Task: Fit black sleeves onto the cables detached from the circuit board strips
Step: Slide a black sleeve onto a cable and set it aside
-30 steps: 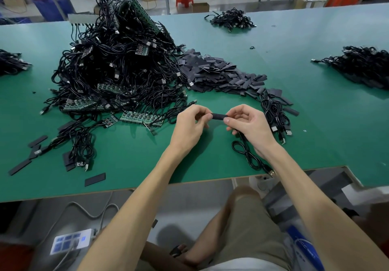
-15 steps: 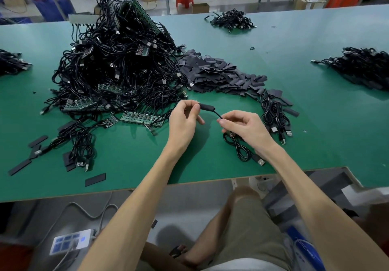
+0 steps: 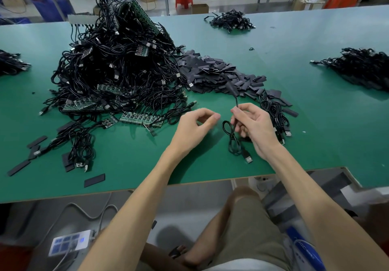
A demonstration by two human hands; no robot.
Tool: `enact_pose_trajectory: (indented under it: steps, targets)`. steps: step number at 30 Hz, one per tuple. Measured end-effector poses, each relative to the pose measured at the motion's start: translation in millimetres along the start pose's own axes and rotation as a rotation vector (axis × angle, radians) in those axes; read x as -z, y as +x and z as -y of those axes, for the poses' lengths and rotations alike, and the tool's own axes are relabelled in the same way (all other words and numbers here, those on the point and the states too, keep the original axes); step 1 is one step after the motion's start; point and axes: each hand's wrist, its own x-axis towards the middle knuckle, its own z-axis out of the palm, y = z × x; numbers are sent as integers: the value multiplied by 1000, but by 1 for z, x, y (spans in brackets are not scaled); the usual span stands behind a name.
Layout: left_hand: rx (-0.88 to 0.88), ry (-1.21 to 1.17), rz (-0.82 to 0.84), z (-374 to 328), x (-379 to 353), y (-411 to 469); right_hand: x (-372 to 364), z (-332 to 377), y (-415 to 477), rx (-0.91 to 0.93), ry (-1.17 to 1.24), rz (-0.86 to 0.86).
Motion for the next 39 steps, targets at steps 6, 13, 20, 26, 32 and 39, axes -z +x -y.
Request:
enact_pose_trajectory:
  steps: [6,13,20,26,32,39]
  targets:
    - [5,122,104,-2,-4,-3,-2,0,-1,43,96,34]
    - [-2,109,149,-2,-2,-2,-3,0,-1,57,33,62]
    - [64,-115,60,-8,2,0,-4,1,-2,34,-85,44]
    - [171,-148,13,-30,8,17,-8,0,-2,10,-213,93]
    - [208,-209,73,-80,-16,52,-10,-1,-1,-16,-295,124]
    - [225,-378,294,-93,-54,66,-12,0,-3,-11,-302,119]
